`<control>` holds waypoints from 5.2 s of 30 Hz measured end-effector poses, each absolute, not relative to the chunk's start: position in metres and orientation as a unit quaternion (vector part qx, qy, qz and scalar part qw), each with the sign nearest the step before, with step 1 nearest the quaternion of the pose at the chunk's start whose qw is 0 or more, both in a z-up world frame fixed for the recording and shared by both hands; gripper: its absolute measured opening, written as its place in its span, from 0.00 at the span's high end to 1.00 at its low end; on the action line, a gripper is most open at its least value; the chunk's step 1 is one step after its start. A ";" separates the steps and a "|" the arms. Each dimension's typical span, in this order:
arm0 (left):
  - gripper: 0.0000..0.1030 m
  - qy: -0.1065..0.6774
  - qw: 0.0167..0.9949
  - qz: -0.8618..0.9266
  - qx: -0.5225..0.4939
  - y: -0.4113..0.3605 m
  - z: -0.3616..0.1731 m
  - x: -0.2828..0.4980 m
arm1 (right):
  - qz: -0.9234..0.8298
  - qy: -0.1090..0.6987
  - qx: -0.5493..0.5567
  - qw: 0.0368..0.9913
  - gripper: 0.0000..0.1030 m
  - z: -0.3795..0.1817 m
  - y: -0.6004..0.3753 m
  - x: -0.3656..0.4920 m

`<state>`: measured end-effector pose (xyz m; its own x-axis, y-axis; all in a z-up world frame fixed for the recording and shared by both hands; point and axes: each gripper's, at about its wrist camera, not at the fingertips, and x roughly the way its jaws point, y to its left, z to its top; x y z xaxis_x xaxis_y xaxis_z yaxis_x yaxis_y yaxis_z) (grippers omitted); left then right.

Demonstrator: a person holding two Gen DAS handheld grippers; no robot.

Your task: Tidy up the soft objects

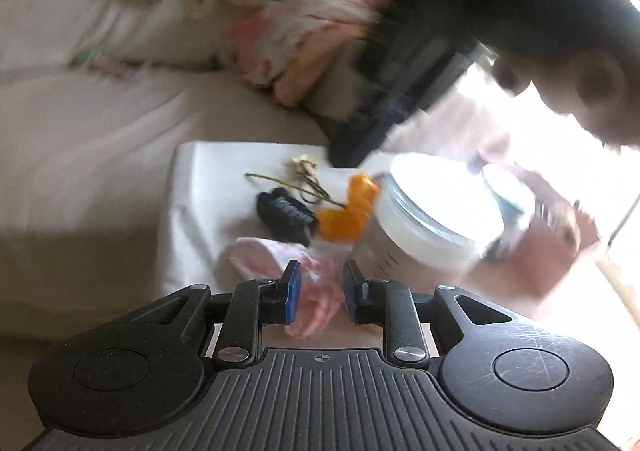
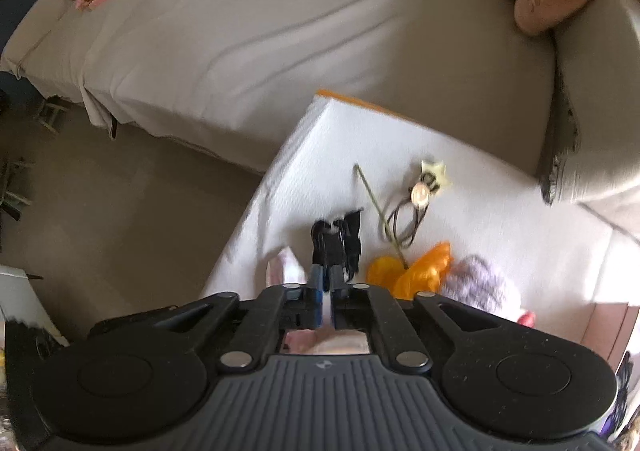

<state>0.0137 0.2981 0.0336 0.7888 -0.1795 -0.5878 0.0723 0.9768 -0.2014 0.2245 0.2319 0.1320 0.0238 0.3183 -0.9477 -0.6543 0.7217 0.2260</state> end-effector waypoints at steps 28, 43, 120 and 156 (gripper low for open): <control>0.74 0.360 0.913 -0.018 -0.190 0.334 0.032 0.054 | 0.343 0.567 -0.154 0.733 0.65 0.143 0.214 0.218; 0.65 0.374 0.922 0.045 -0.093 0.304 0.013 0.051 | 0.342 0.566 -0.153 0.735 0.65 0.137 0.206 0.221; 0.83 0.265 0.942 -0.014 -0.205 0.280 0.102 0.041 | 0.192 0.546 -0.028 0.815 0.57 0.087 -0.041 0.269; 0.72 0.564 0.826 0.008 -0.011 0.280 0.039 0.278 | 0.353 0.475 0.014 0.806 0.52 0.170 0.034 0.250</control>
